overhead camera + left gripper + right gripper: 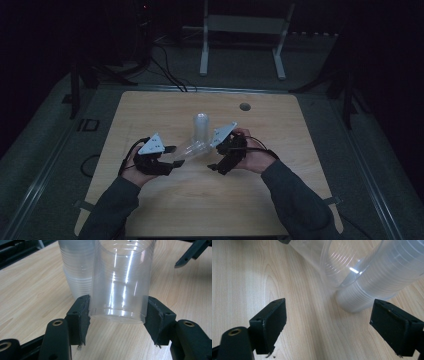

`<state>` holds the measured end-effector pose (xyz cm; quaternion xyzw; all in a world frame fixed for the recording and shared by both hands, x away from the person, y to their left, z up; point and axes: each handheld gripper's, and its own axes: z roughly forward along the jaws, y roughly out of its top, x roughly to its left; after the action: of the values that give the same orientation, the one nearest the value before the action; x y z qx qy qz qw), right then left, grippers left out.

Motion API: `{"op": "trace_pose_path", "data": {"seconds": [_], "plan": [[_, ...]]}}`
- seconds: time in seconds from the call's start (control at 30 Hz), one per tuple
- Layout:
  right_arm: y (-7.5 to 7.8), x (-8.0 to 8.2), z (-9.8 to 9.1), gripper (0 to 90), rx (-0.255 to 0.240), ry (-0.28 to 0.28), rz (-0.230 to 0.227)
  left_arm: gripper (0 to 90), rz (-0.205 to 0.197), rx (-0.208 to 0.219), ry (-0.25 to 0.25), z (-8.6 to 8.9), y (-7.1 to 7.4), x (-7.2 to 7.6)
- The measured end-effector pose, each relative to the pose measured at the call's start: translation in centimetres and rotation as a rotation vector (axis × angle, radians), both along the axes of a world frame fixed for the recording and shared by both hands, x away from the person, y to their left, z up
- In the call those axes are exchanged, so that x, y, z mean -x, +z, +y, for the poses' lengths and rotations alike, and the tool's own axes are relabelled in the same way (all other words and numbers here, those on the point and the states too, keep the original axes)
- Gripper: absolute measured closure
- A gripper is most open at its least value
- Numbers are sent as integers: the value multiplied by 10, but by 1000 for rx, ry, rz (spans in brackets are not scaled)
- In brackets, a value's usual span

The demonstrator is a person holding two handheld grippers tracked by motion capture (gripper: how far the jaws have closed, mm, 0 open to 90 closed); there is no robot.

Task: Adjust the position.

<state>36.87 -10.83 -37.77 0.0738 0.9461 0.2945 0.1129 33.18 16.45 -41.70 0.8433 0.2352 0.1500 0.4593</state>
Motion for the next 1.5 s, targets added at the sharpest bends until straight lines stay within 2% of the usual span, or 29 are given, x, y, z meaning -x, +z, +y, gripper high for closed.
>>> {"op": "trace_pose_path", "data": {"seconds": [0.27,0.53,1.0,1.4,1.5], "plan": [[-2,0,1,137,6,6,2,414,-5,19,16,2,0,0],[-4,1,3,139,9,6,-10,414,-29,51,55,7,2,0],[-4,3,7,149,-13,0,-16,414,-54,87,95,10,3,1],[-6,2,8,182,-59,-36,-17,415,-79,123,130,13,6,3],[-6,1,8,182,-86,-47,-20,414,-85,125,129,14,7,3]]}}
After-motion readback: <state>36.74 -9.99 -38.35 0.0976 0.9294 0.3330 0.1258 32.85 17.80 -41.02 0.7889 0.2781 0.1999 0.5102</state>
